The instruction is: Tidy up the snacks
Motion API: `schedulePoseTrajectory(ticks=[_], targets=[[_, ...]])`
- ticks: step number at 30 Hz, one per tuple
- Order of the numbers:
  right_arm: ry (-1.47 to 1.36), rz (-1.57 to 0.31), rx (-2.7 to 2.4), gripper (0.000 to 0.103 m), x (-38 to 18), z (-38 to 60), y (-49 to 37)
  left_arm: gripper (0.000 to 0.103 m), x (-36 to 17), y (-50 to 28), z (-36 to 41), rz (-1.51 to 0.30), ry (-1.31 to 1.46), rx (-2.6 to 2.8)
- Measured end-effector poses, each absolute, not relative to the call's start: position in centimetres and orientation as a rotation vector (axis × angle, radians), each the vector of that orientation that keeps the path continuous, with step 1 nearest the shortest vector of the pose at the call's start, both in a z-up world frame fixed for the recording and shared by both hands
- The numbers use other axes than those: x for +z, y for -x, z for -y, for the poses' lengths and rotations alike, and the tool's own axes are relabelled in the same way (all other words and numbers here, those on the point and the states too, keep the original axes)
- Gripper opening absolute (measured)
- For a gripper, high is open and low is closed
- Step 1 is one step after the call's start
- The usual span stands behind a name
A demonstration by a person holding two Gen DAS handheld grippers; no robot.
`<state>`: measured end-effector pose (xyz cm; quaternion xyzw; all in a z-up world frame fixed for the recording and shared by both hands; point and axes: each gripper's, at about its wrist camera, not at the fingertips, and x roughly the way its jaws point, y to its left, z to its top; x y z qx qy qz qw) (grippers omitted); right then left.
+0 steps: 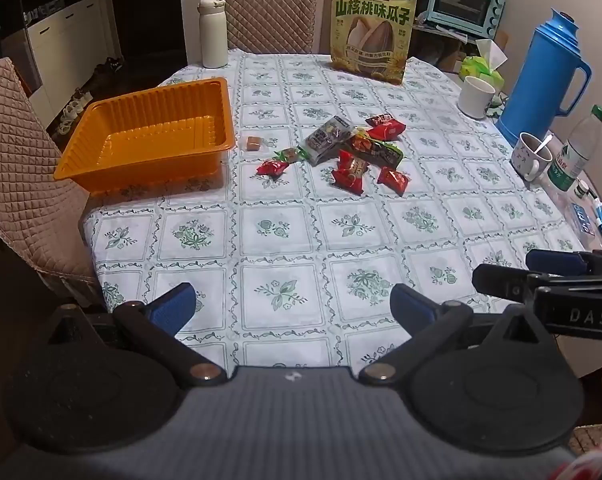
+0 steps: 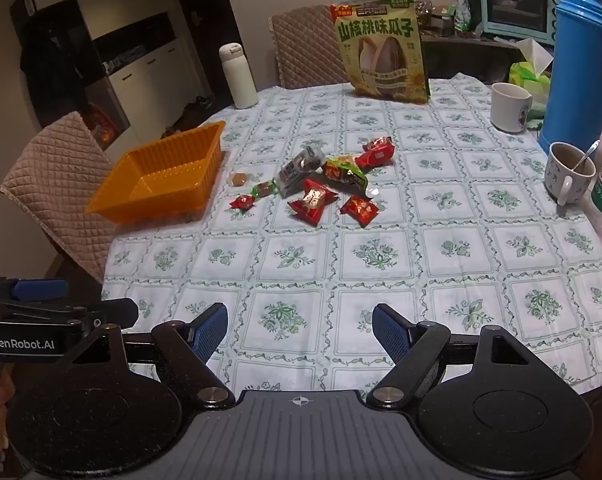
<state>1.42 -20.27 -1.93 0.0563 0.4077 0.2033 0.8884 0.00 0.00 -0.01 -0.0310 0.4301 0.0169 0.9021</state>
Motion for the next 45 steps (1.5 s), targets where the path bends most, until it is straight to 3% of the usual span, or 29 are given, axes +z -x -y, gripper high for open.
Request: schedulePoseTrajectory(ticks=[45], targets=[[-0.132, -0.844, 0.424, 0.079, -1.74, 20.98, -1.32, 0.103, 0.23, -0.15, 0.63, -0.897, 0.054, 0.031]])
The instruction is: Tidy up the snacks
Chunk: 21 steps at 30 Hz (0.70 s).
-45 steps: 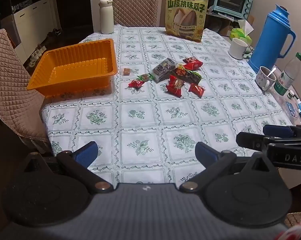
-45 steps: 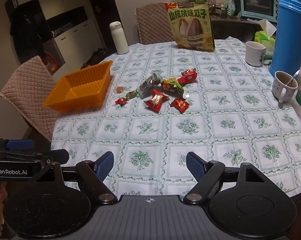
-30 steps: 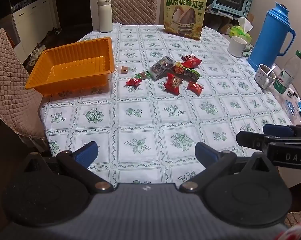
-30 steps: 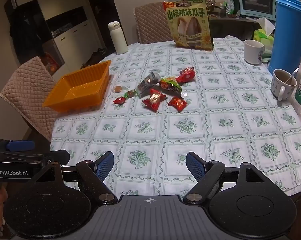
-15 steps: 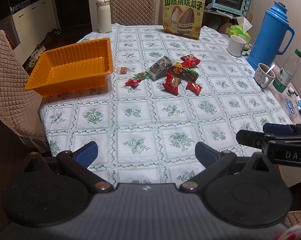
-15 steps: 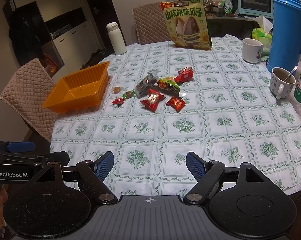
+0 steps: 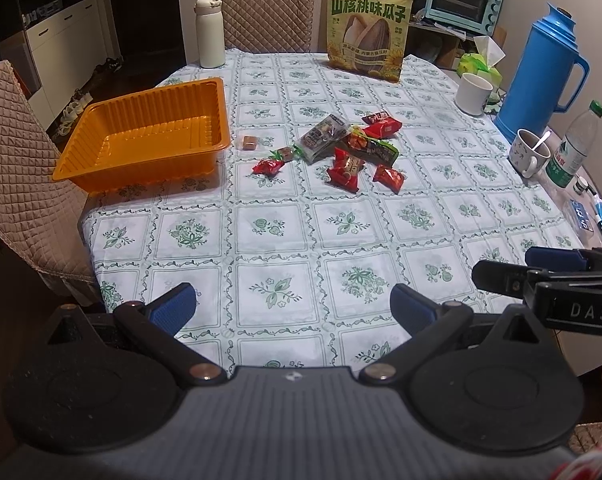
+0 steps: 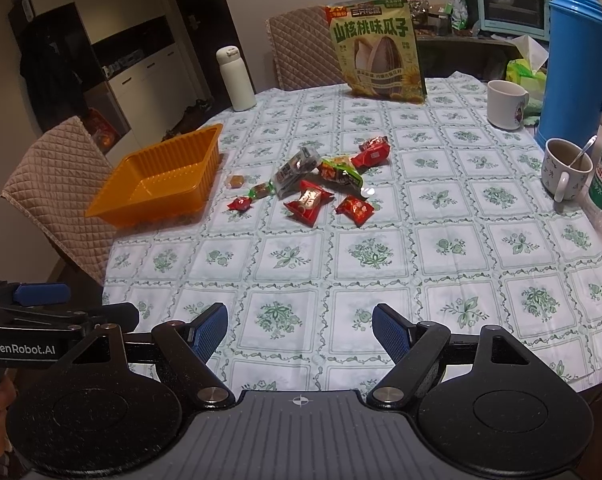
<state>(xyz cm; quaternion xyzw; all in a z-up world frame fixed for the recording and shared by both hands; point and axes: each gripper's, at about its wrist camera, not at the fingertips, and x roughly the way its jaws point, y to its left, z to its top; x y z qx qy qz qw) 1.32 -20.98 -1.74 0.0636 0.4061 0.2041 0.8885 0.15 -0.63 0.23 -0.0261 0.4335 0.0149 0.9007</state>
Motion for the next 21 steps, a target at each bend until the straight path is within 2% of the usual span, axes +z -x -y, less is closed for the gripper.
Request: schedulePoseTrajectory(ticks=[21], targets=[[-0.131, -0.844, 0.426, 0.079, -1.86, 21.23, -1.59, 0.103, 0.19, -0.11, 0.73, -0.897, 0.054, 0.032]])
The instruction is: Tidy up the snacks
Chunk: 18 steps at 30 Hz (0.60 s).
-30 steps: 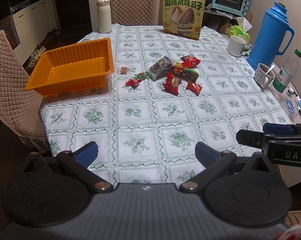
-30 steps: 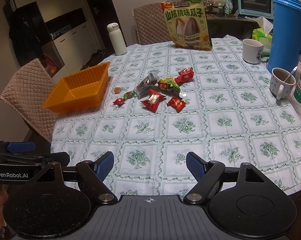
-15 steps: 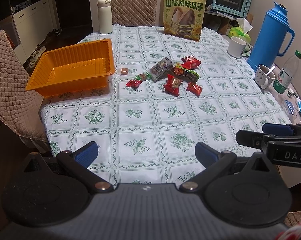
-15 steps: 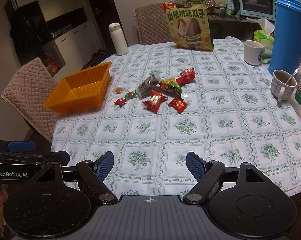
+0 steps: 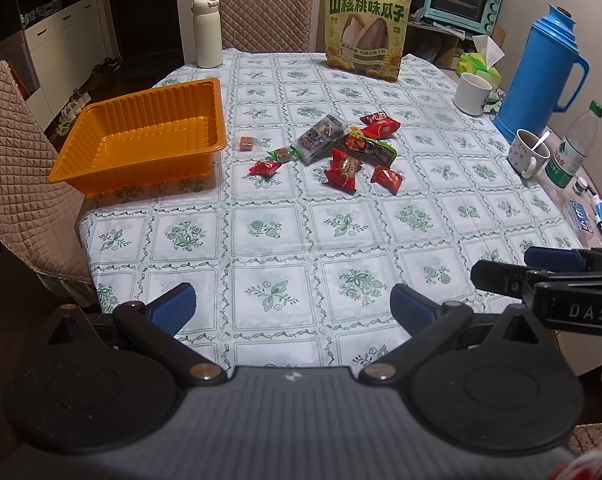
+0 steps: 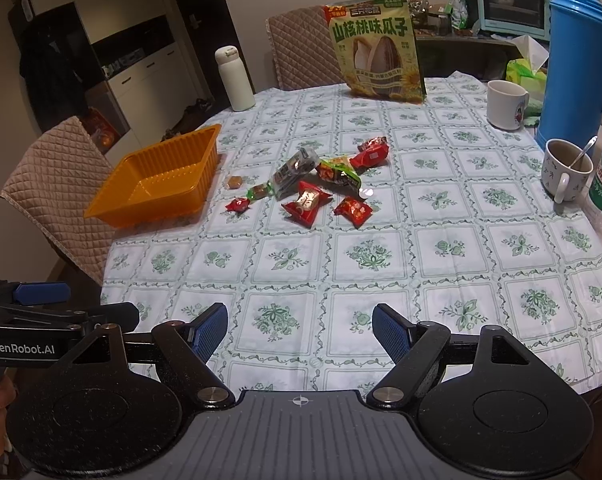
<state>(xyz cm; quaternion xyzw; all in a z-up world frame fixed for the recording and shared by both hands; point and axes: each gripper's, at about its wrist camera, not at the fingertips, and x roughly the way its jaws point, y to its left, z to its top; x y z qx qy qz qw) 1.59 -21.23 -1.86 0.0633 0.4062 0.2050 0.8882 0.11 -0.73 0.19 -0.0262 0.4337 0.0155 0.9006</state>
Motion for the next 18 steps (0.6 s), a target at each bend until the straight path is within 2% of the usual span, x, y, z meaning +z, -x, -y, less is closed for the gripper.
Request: schedulePoseTrajectory(ticks=[18], targets=[[-0.135, -0.849, 0.426, 0.079, -1.91, 21.24, -1.69, 0.103, 0.26, 0.02, 0.67, -0.902, 0.055, 0.03]])
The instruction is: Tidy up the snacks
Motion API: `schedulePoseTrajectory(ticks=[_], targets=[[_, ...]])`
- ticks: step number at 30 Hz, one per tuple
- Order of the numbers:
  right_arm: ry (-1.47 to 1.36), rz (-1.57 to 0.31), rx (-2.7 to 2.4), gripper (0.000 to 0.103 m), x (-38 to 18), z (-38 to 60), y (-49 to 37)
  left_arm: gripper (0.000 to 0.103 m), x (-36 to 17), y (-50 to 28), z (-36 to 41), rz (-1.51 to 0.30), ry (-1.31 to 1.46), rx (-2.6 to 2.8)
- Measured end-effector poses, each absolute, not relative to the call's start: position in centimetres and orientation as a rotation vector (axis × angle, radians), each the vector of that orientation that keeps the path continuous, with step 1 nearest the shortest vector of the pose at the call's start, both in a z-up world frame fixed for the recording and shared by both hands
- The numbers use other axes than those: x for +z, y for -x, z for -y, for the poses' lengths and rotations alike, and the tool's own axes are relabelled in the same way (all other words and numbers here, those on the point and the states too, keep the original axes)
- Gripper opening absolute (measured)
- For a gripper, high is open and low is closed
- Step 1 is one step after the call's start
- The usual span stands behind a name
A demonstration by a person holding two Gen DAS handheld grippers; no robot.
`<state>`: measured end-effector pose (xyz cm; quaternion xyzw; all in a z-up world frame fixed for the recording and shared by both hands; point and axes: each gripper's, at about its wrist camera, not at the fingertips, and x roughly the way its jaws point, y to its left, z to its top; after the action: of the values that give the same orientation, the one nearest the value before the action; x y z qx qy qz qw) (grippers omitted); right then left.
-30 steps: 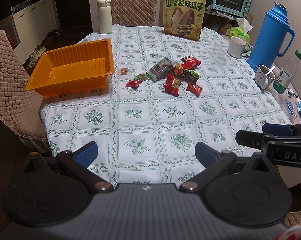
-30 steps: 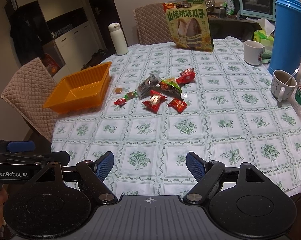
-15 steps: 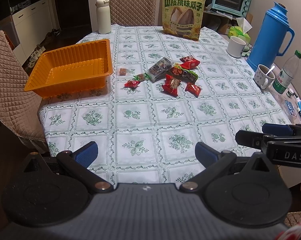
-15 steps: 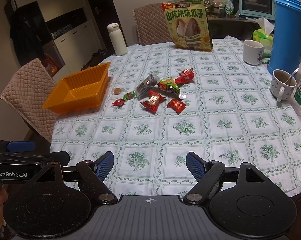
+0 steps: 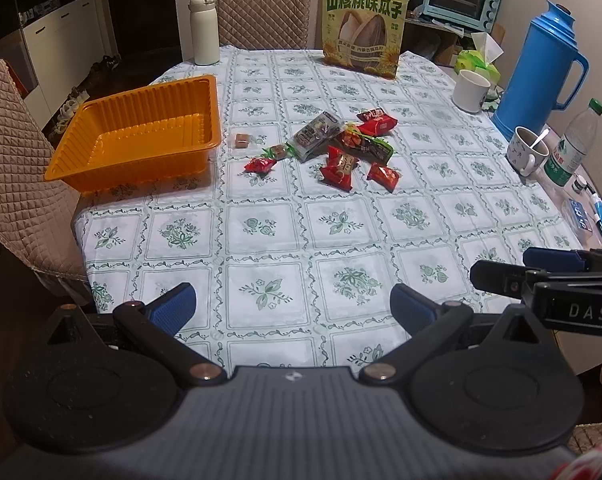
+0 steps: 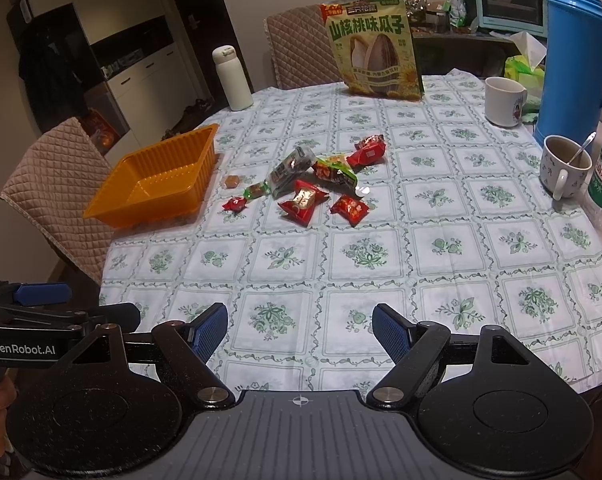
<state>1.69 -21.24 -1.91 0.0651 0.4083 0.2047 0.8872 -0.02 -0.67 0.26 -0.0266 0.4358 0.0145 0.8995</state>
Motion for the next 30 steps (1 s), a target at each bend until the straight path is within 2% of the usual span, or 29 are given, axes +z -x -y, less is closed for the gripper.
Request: schedulePoseTrajectory(ticks=[13, 20, 30], targets=[[-0.162, -0.857, 0.397, 0.079, -3.1, 22.0, -2.7, 0.103, -0.7, -1.8, 0.6, -0.918, 0.076, -0.017], [-0.189, -0.842, 0.354, 0.079, -4.0, 22.6, -4.3, 0.102, -1.3, -4.9, -0.2, -0.862, 0.049, -0.074], [-0.243, -0.85, 0.282, 0.079, -5.5, 22.8, -8.0, 0.088, -4.2, -10.7, -0.8, -0.771, -0.072, -0.119]])
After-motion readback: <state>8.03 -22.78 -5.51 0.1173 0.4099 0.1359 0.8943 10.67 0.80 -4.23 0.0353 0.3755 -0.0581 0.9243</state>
